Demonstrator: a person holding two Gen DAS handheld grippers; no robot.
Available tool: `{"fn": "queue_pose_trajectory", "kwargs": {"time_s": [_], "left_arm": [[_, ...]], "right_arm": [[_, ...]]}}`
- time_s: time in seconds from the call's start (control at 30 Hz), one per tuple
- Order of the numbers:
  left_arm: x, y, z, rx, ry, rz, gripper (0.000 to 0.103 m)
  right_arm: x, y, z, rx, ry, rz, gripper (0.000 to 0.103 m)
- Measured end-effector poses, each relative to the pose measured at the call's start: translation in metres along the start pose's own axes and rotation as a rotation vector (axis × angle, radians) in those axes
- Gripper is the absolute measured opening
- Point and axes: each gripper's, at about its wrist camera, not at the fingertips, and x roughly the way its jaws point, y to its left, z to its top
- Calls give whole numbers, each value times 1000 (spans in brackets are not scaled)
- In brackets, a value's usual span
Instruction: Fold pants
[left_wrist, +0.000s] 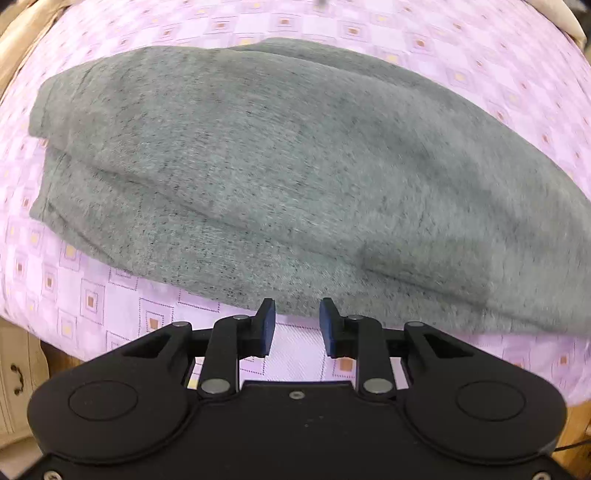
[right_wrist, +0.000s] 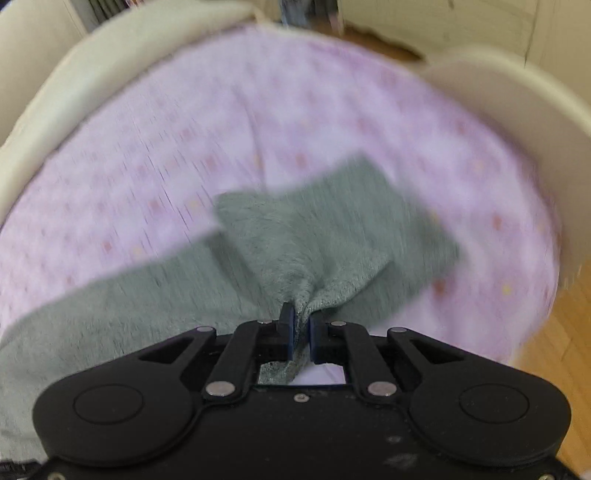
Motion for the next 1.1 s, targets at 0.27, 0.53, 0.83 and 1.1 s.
{"fn": "queue_pose_trajectory", "kwargs": {"time_s": [0.27,0.53,0.83,1.1], "left_arm": [[0,44,16,-139,-31,2,50],[19,91,53,-186,-75,18,52],[53,138,88,-277,-63,-44,58],[57,130,106,-270,-86,-14,19]], "right_arm": [[-8,6,8,-14,-21,17,9],[-10,11,5,-3,-28,-43,9],[-16,24,3,22,-37,-121,9],[-18,32,4,28,-50,-157,9]]}}
